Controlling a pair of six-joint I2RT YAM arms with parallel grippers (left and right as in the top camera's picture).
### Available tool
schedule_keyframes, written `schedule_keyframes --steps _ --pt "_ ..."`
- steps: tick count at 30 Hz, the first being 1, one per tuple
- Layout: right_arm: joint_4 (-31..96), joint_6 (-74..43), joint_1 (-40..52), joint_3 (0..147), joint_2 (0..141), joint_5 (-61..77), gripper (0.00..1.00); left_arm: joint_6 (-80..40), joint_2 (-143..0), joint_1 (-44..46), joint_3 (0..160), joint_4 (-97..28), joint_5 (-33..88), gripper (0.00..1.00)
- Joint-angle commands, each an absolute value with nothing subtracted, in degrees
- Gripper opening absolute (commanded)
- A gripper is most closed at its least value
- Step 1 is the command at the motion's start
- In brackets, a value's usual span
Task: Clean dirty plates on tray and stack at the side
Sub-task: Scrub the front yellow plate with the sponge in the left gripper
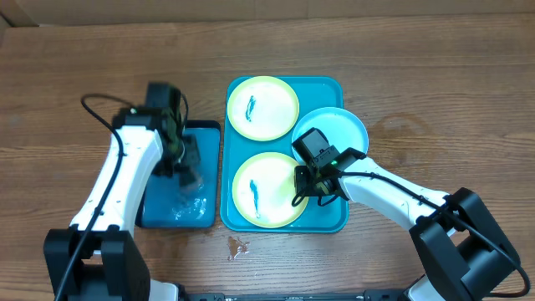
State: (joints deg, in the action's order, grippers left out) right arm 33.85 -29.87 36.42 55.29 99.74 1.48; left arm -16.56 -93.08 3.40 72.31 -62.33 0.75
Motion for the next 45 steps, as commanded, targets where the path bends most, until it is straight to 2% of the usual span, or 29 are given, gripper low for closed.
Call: schedule_keyframes --steps 1,4,10,16,26,30,33,39,41,45 --pt "34.46 -30.46 36.27 55.11 100.31 -2.52 0.05 -16.32 -92.73 6.33 74.91 -62.61 10.09 0.04" --pt "34.5 -30.46 36.27 55.11 100.31 -2.5 0.05 -17.61 -92.97 10.55 72.73 -59.29 13.82 0.04" --pt "34.65 -30.44 36.27 55.11 100.31 -2.55 0.04 -22.83 -96.33 21.37 64.4 -46.3 13.54 0.04" --pt "35.05 -30.22 36.27 55.11 100.31 -2.55 0.05 -22.98 -103.85 27.18 62.85 -39.31 11.22 0.04" --pt "35.4 -30.24 36.27 55.11 100.31 -2.96 0.04 -28.53 -107.09 27.35 63.59 -49.95 -12.97 0.04" --pt "35.42 -30.24 36.27 55.11 100.31 -2.96 0.04 -28.29 -107.09 27.35 63.59 -51.16 -15.51 0.04" --pt "35.4 -30.24 36.27 55.11 100.31 -2.96 0.04 -24.49 -107.11 27.46 63.59 -48.62 -6.92 0.04" --pt "35.42 -30.24 36.27 55.11 100.31 -2.96 0.04 -6.2 -107.26 27.64 63.57 -42.17 27.86 0.04" --pt "35.42 -30.24 36.27 55.11 100.31 -2.96 0.04 -3.66 -107.33 28.23 63.51 -42.13 32.08 0.04" --pt "35.59 -30.24 36.27 55.11 100.31 -2.98 0.04 -3.38 -107.42 29.36 62.94 -42.63 32.25 0.04"
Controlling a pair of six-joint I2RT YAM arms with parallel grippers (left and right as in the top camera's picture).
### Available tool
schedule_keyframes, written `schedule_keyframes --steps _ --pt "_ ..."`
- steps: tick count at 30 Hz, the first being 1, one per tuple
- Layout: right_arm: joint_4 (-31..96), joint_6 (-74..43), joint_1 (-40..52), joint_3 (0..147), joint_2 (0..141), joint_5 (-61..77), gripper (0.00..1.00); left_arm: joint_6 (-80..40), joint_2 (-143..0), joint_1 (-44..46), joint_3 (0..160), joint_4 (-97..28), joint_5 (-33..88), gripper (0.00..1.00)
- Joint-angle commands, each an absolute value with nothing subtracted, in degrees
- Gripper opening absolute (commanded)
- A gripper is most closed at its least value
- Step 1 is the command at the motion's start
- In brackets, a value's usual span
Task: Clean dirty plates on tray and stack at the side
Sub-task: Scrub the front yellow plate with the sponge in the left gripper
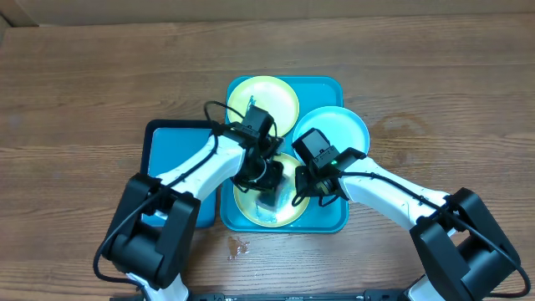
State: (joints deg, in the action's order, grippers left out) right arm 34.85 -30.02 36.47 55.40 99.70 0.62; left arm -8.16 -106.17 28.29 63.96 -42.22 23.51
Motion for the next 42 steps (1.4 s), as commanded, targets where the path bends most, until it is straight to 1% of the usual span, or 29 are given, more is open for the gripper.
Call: schedule_keyframes --steps 1,4,6,10,15,18,22,24,26,28,30,32,37,39,42 --pt "35.62 -30.24 36.27 55.11 100.31 -2.98 0.05 -3.36 -107.42 29.39 62.85 -42.96 32.21 0.04" --pt "35.68 -30.22 36.27 55.11 100.31 -2.98 0.04 -3.49 -107.42 29.26 62.59 -44.77 30.33 0.04" --pt "35.7 -30.22 36.27 55.11 100.31 -2.98 0.04 -6.24 -107.42 29.17 62.41 -46.44 24.6 0.04" --pt "35.83 -30.24 36.27 55.11 100.31 -3.22 0.04 -16.86 -107.42 29.19 62.33 -50.57 2.94 0.04" --pt "35.86 -30.24 36.27 55.11 100.31 -3.38 0.04 -27.09 -107.26 29.17 62.57 -54.3 -19.51 0.04" --pt "35.83 -30.24 36.27 55.11 100.31 -3.38 0.04 -27.66 -107.13 29.19 63.79 -55.77 -26.2 0.04" --pt "35.83 -30.24 36.27 55.11 100.31 -3.38 0.04 -27.44 -107.13 29.43 66.17 -55.79 -26.83 0.04" --pt "35.83 -30.24 36.27 55.11 100.31 -3.38 0.04 -27.14 -107.13 29.12 67.11 -54.46 -25.08 0.04" --pt "35.83 -30.24 36.27 55.11 100.31 -3.38 0.04 -24.84 -107.13 28.84 67.4 -51.44 -19.55 0.04" --pt "35.83 -30.24 36.27 55.11 100.31 -3.38 0.04 -19.7 -107.15 28.45 67.35 -47.4 -9.41 0.04" --pt "35.86 -30.24 36.27 55.11 100.31 -3.38 0.04 -15.09 -107.37 28.29 67.33 -43.22 3.38 0.04" --pt "35.88 -30.24 36.27 55.11 100.31 -3.4 0.04 -12.8 -107.79 28.29 67.33 -40.32 13.76 0.04" --pt "35.86 -30.24 36.27 55.11 100.31 -3.51 0.04 -10.48 -110.37 28.62 67.33 -36.91 32.08 0.04" --pt "35.9 -30.24 36.27 55.11 100.31 -3.68 0.04 -8.67 -111.72 28.62 67.33 -37.1 36.75 0.04" --pt "36.1 -30.24 36.27 55.11 100.31 -3.84 0.04 -8.47 -112.81 28.18 67.33 -38.83 39.29 0.04"
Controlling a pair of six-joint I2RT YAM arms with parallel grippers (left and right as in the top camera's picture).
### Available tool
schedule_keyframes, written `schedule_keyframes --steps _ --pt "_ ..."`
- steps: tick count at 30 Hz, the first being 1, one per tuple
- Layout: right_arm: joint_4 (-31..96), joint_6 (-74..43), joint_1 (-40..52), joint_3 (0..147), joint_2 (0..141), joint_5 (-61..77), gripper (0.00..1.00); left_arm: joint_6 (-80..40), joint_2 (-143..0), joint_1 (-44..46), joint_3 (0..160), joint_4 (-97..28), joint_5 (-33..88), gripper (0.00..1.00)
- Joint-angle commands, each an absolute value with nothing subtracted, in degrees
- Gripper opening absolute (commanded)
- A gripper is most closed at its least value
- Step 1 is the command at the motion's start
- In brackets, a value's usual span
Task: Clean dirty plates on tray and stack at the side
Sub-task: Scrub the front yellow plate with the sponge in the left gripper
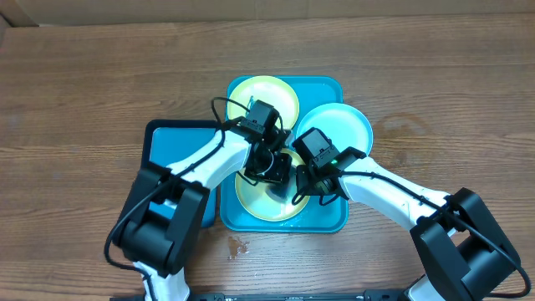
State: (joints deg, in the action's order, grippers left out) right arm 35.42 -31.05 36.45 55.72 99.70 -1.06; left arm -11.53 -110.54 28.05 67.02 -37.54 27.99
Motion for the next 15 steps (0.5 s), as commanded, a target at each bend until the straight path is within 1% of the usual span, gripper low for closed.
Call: schedule_keyframes --steps 1,3,5,7,10,11,13,15 --pt "36.07 -30.24 36.27 55.11 100.31 -3.84 0.04 -8.47 -112.81 27.92 67.35 -39.57 39.29 0.04" --pt "36.07 -30.24 36.27 55.11 100.31 -3.84 0.04 -8.47 -112.4 27.4 67.35 -41.43 38.87 0.04" --pt "36.07 -30.24 36.27 55.11 100.31 -3.84 0.04 -8.95 -111.74 26.76 67.35 -43.81 35.77 0.04" --pt "36.1 -30.24 36.27 55.11 100.31 -3.84 0.04 -12.25 -110.69 26.13 67.35 -47.05 26.96 0.04" --pt "36.07 -30.24 36.27 55.11 100.31 -3.84 0.04 -19.62 -108.55 25.54 67.35 -52.42 6.66 0.04" --pt "36.07 -30.24 36.27 55.11 100.31 -3.84 0.04 -21.34 -108.05 25.52 67.35 -53.52 1.56 0.04" --pt "36.05 -30.24 36.27 55.11 100.31 -3.84 0.04 -25.02 -107.26 25.52 67.35 -54.98 -7.35 0.04" --pt "36.05 -30.24 36.27 55.11 100.31 -3.84 0.04 -28.47 -107.0 25.54 67.35 -55.7 -13.74 0.04"
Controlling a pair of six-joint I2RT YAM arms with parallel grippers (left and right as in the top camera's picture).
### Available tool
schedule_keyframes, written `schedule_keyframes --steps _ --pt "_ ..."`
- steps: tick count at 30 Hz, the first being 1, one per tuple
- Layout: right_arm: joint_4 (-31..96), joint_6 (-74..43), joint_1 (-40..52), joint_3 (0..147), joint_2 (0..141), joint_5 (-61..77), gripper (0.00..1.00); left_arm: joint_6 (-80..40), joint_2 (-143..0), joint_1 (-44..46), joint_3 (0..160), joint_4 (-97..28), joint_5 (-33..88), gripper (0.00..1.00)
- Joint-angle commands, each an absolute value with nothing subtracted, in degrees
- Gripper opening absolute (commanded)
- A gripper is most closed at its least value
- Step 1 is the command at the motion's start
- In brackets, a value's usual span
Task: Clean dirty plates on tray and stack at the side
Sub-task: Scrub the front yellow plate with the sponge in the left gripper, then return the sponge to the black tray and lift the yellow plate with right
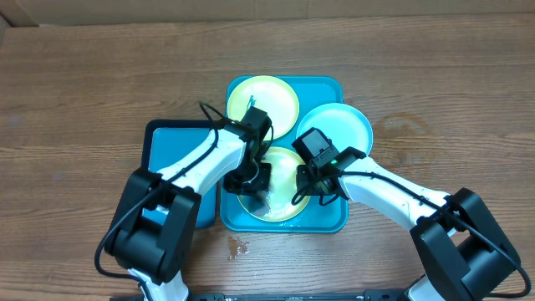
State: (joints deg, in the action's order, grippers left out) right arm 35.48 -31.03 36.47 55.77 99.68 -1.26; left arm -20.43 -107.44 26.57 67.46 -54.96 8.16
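A teal tray [330, 219] holds three plates. The back yellow-green plate [269, 109] carries a dark smear. At the tray's right sits the light blue plate [338, 125]. My left gripper [257, 187] hangs low over the near yellow-green plate [282, 211], shut on a pale wet wipe [267, 199] that touches the plate. My right gripper [303, 192] is at that plate's right rim and looks shut on it. The middle of the near plate is hidden under the left gripper.
A dark blue flat tray [167, 138] lies left of the teal tray, partly under my left arm. A small wet spot [238, 245] marks the wooden table [84, 84] in front of the trays.
My left gripper with the wipe has shifted from the near plate's back middle toward its left and front. The right gripper still sits at the plate's right rim.
At first my left gripper was over the dark blue tray at the left, and the near plate showed a dark smear. Then it was over the near plate with the wipe, first at the front, then further back, now front-left. My right gripper stayed at the rim throughout.
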Motion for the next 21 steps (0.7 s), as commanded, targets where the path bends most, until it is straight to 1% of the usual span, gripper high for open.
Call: schedule_keyframes --steps 1,3,6,10,14,17,21 --pt "36.05 -30.26 36.27 55.11 100.31 -3.84 0.04 -29.52 -106.96 25.52 67.35 -55.79 -15.55 0.04" --pt "36.07 -30.24 36.27 55.11 100.31 -3.81 0.04 -30.98 -106.72 25.45 67.35 -55.92 -17.45 0.04" --pt "36.12 -30.24 36.27 55.11 100.31 -3.81 0.04 -31.88 -105.56 25.47 67.77 -56.58 -16.05 0.04" --pt "36.34 -30.24 36.27 55.11 100.31 -3.84 0.04 -31.97 -100.92 25.32 68.16 -56.99 -9.58 0.04" --pt "36.64 -30.24 36.27 55.11 100.31 -4.03 0.04 -31.92 -91.81 23.44 68.16 -58.11 -4.54 0.04" --pt "36.73 -30.22 36.27 55.11 100.31 -4.05 0.04 -30.63 -85.95 21.1 68.14 -60.45 -6.42 0.04" --pt "36.71 -30.24 36.27 55.11 100.31 -4.27 0.04 -30.41 -82.83 17.04 67.44 -64.97 -14.28 0.04"
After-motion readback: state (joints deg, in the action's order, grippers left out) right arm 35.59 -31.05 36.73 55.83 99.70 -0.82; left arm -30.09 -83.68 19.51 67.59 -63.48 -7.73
